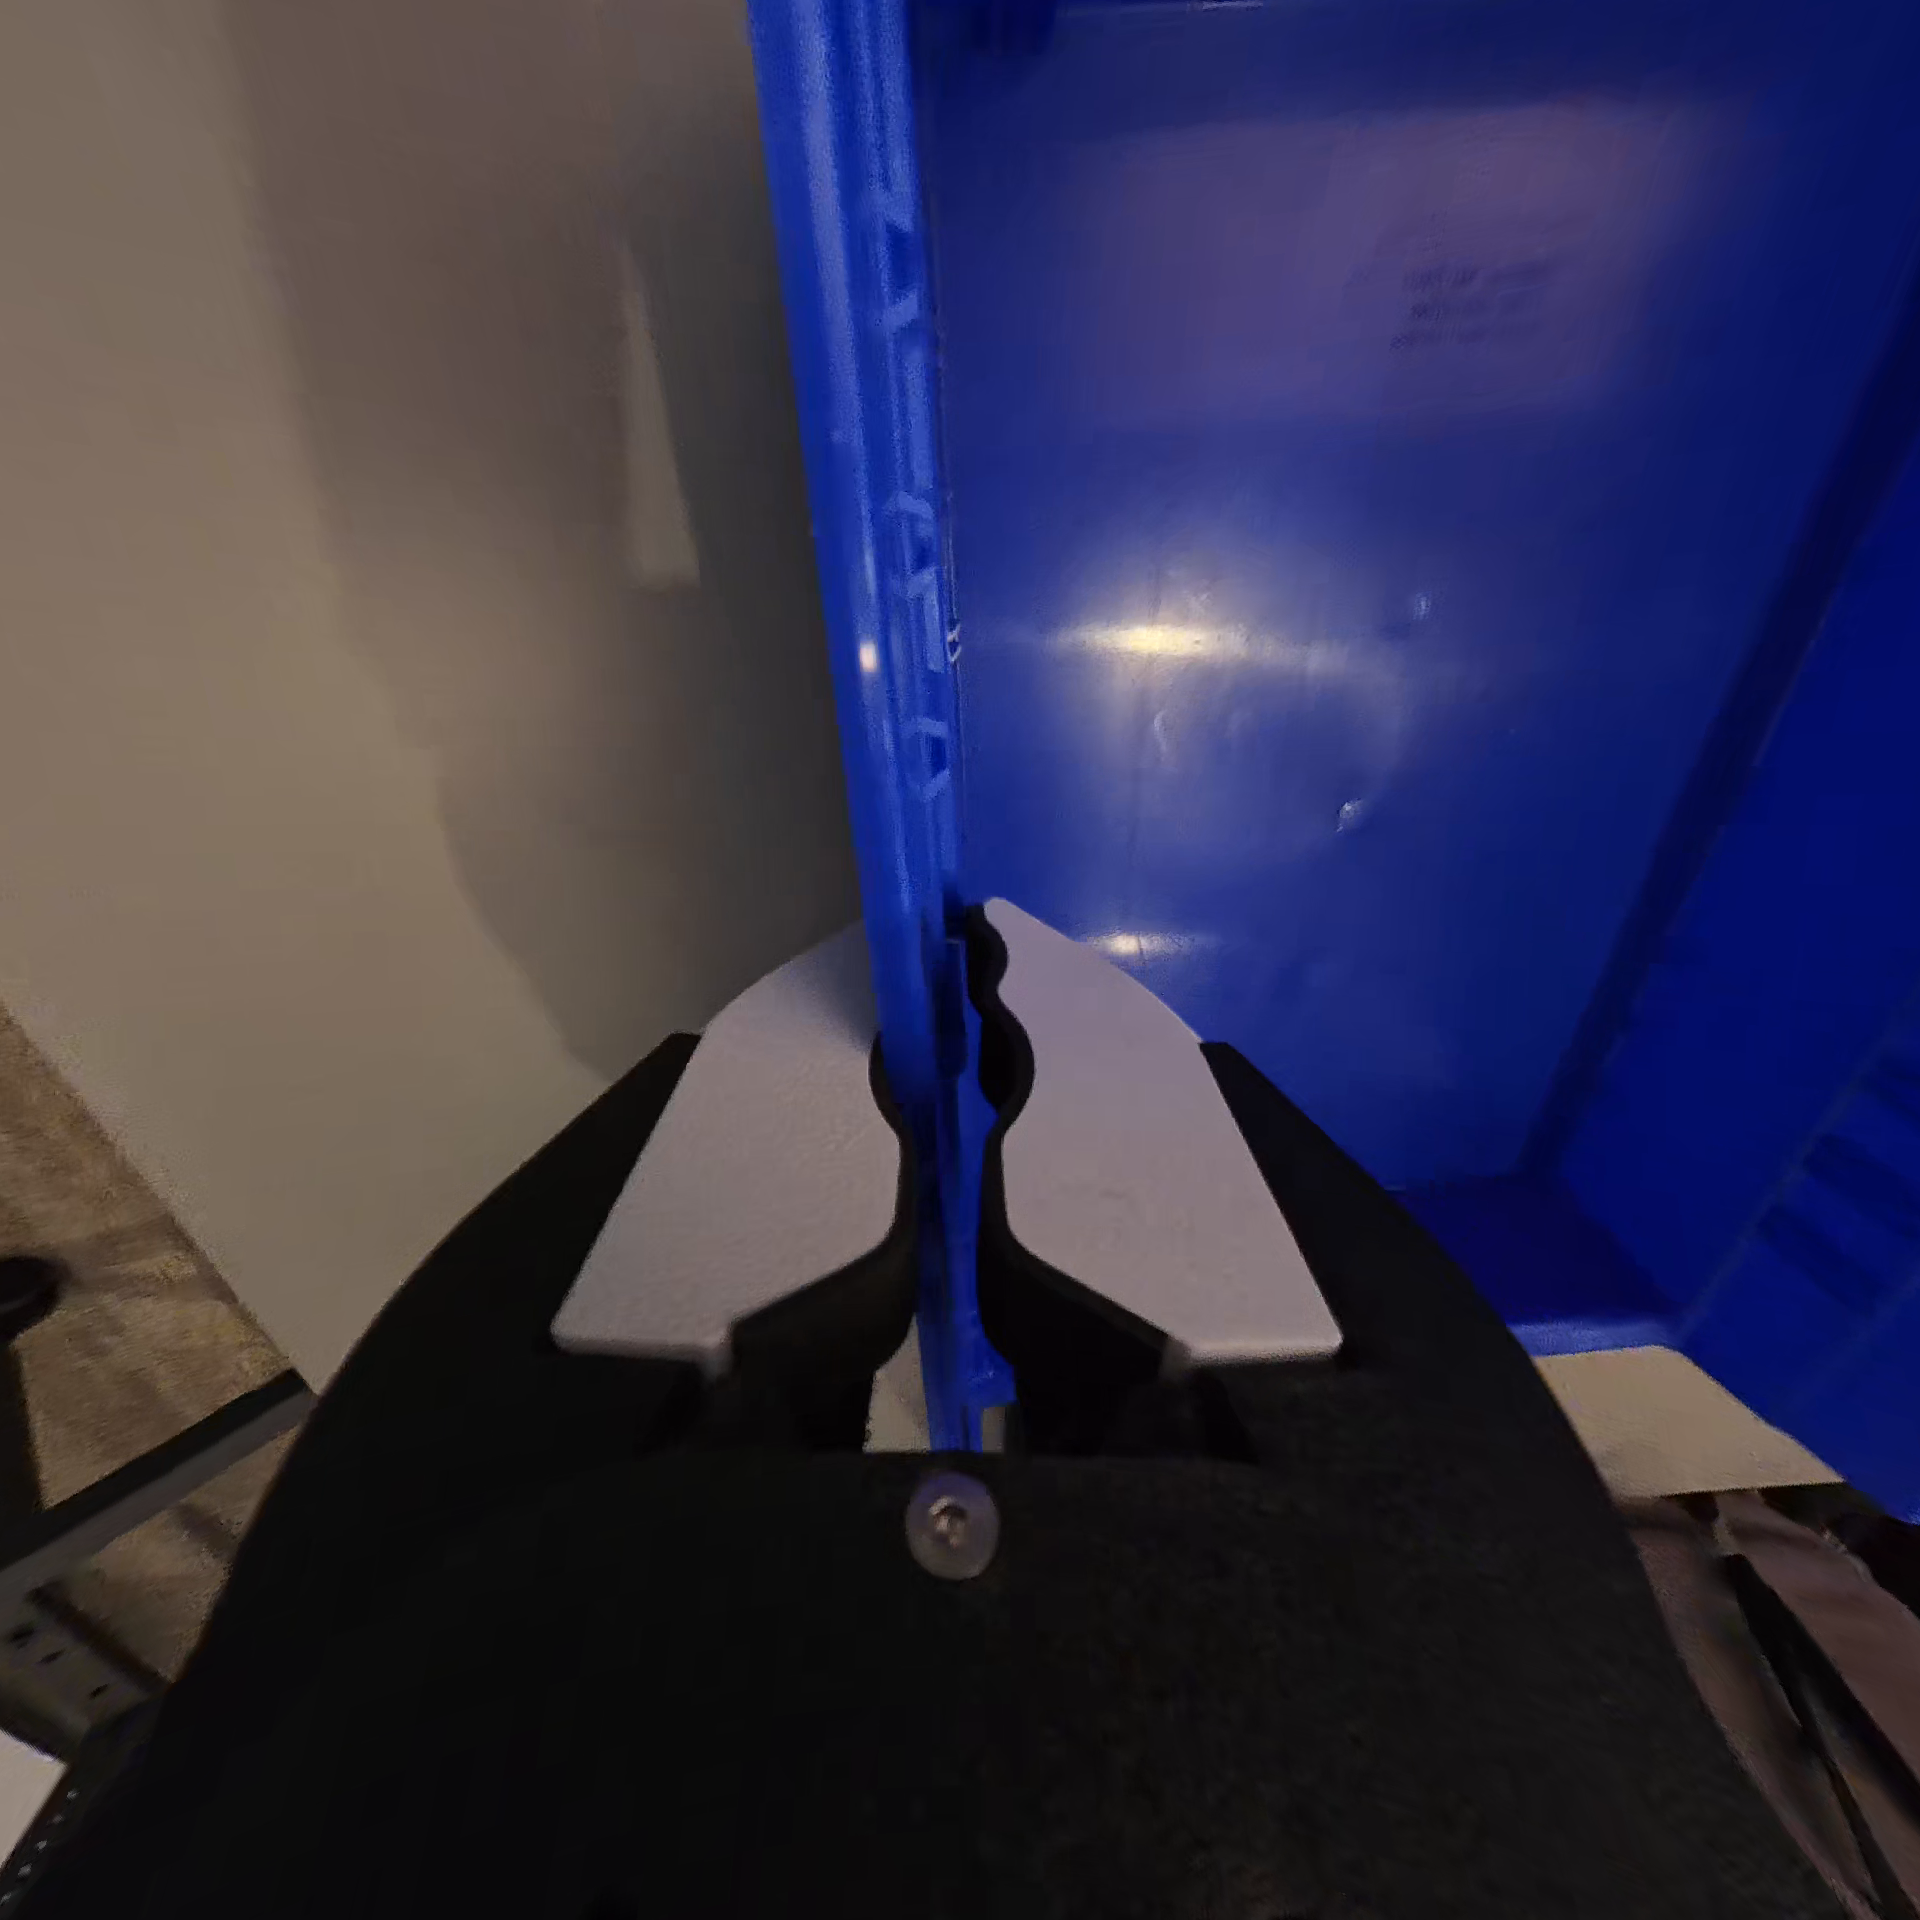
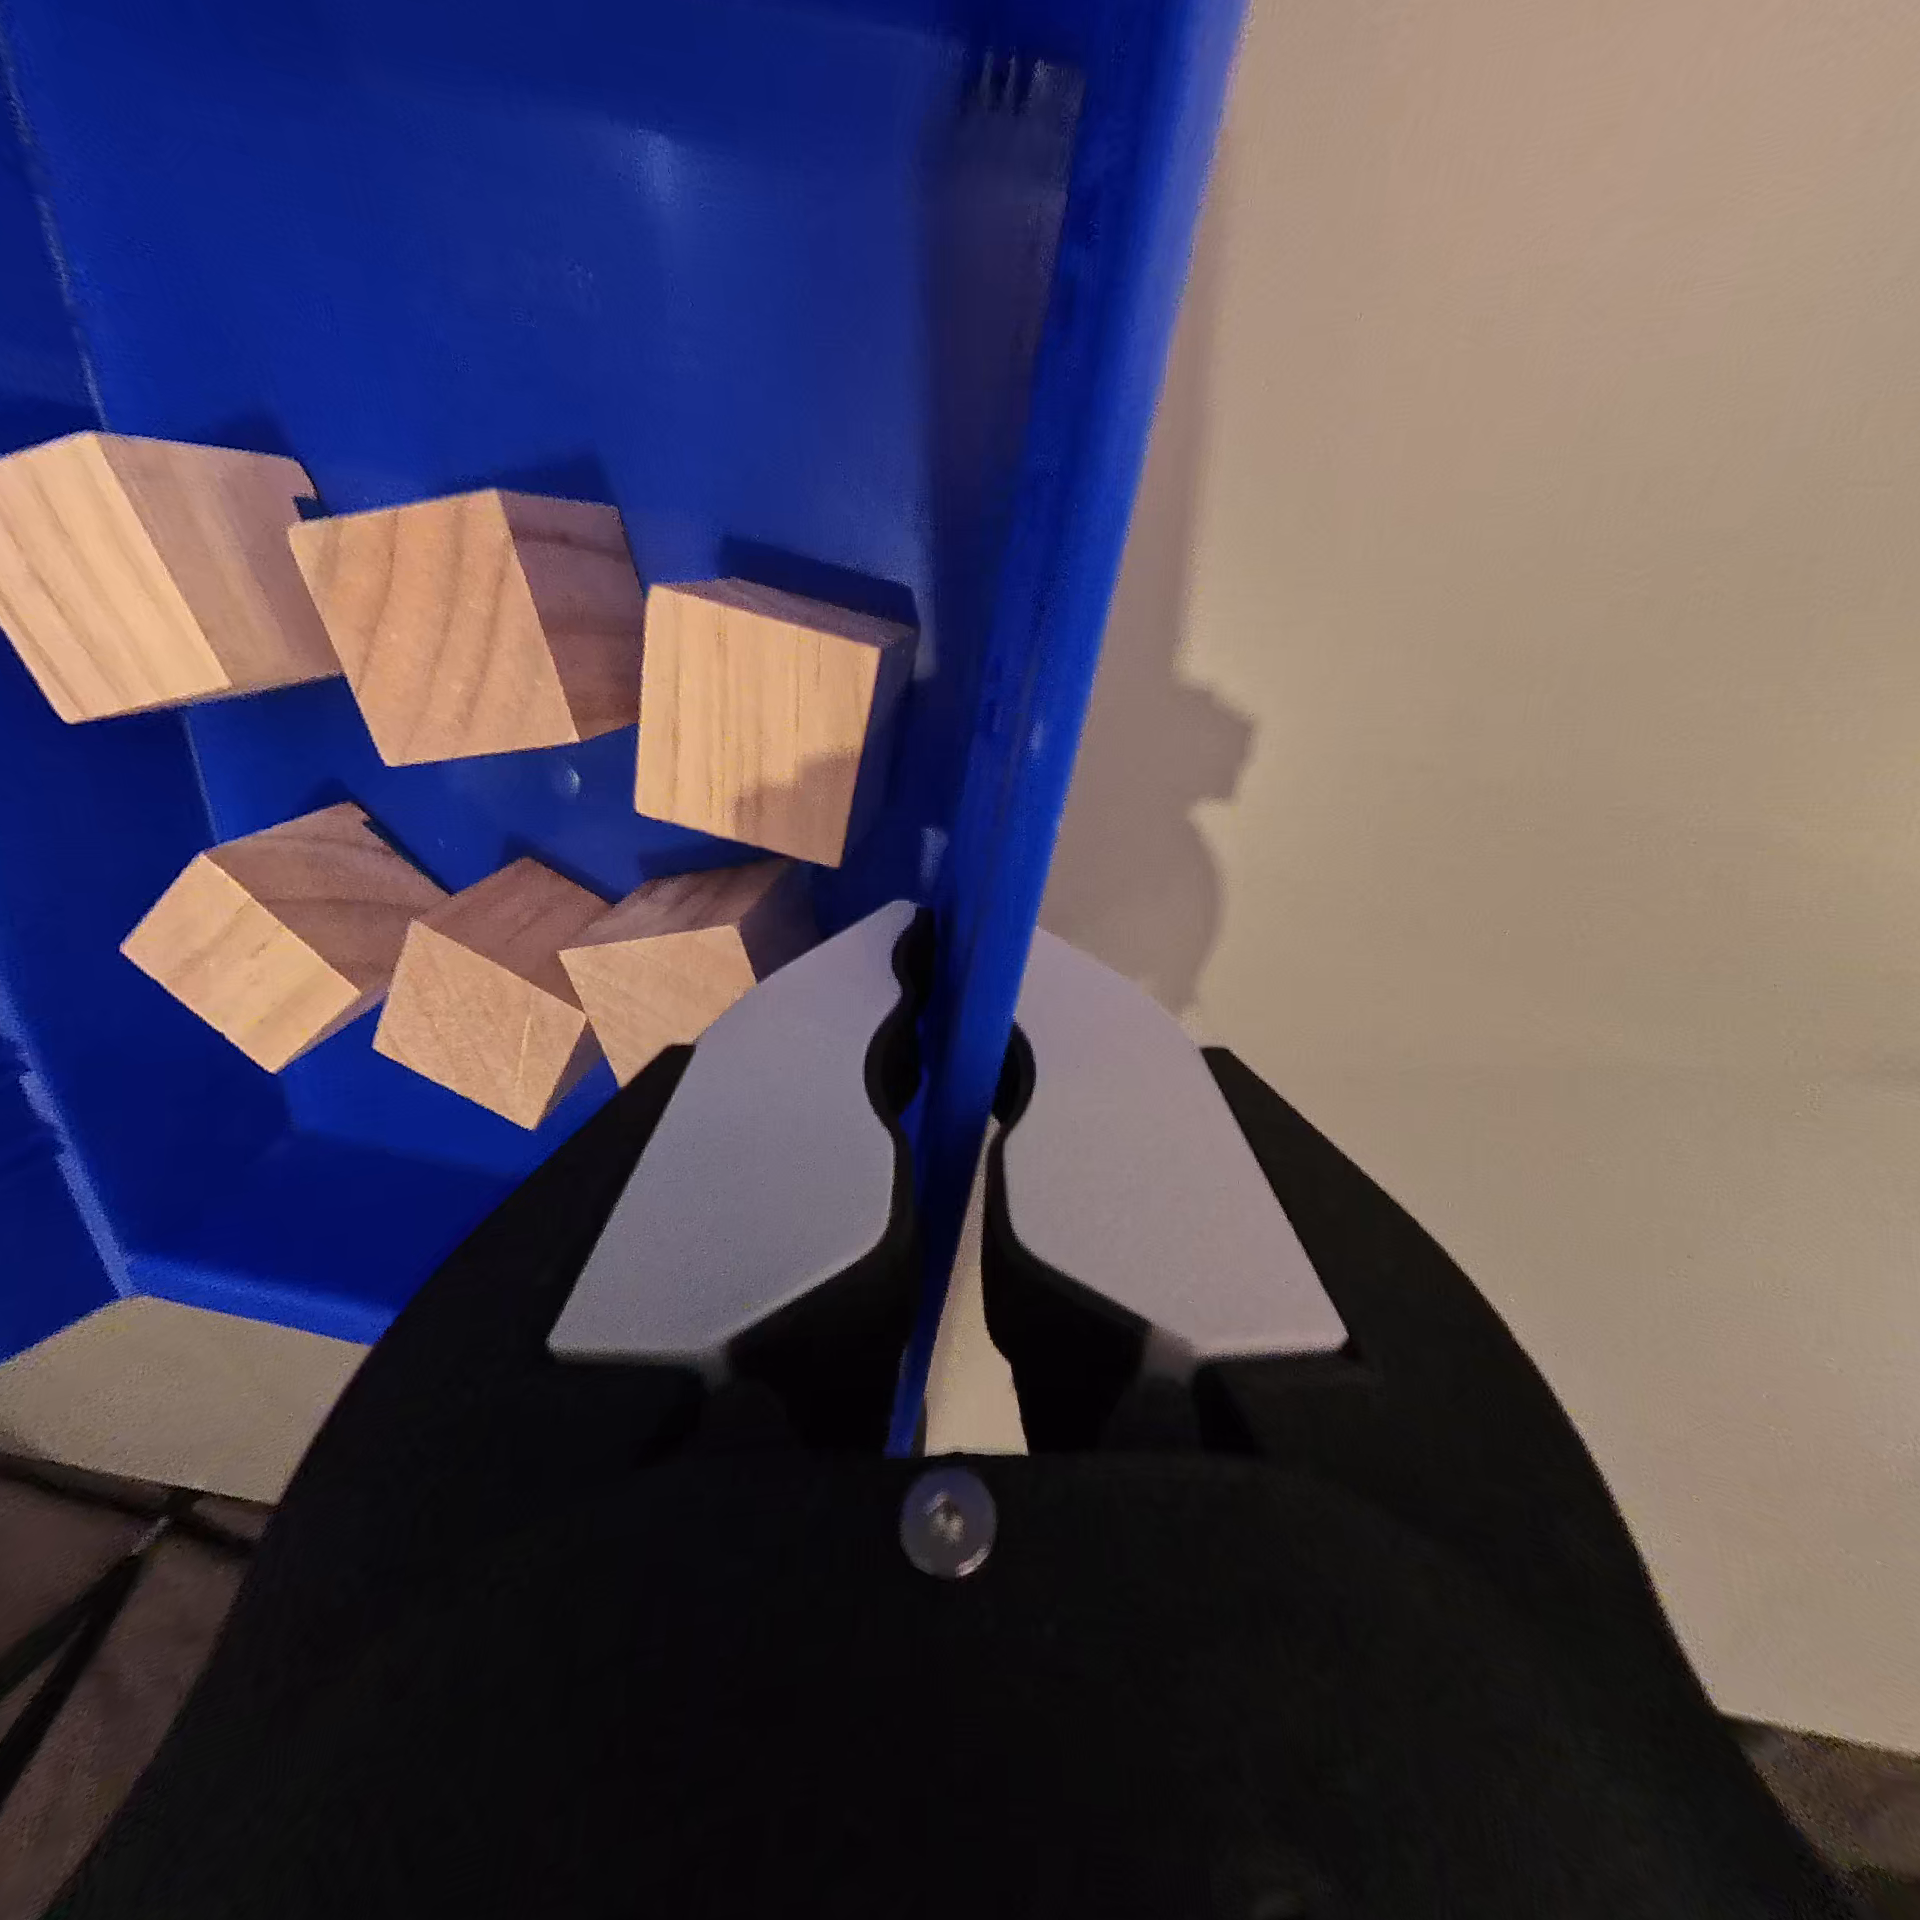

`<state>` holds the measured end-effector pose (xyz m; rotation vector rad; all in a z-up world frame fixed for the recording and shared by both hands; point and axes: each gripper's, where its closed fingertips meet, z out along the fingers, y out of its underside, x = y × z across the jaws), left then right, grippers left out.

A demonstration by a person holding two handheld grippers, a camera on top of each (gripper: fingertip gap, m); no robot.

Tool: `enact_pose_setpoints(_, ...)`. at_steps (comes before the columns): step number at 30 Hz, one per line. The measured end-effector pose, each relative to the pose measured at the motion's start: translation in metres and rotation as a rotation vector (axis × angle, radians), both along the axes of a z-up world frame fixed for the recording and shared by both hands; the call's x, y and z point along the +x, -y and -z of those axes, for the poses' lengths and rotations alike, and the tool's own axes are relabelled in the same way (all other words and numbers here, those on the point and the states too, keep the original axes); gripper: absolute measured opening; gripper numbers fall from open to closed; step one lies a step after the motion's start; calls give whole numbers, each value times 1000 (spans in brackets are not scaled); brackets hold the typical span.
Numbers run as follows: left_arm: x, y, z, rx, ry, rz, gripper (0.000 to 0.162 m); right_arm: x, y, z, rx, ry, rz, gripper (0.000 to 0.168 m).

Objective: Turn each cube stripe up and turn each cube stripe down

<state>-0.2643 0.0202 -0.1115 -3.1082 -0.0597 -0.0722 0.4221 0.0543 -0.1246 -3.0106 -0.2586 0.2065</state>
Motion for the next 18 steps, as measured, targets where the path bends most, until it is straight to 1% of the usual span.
enact_pose_setpoints(2,20,-2,0,2,30,48,6,-13,5,0,-24,20,-21,9)
enact_pose_setpoints(7,64,-5,1,-3,62,166,6,-56,10,-1,-43,-1,-33,9)
enact_pose_setpoints(11,89,-11,1,9,56,197,9,-97,17,-1,-86,-42,-65,10)
enact_pose_setpoints(14,102,-12,2,15,12,231,13,-126,18,-2,-97,-75,-81,10)
enact_pose_setpoints(18,121,-4,3,-4,-6,260,16,-142,16,-2,-92,-38,-96,10)
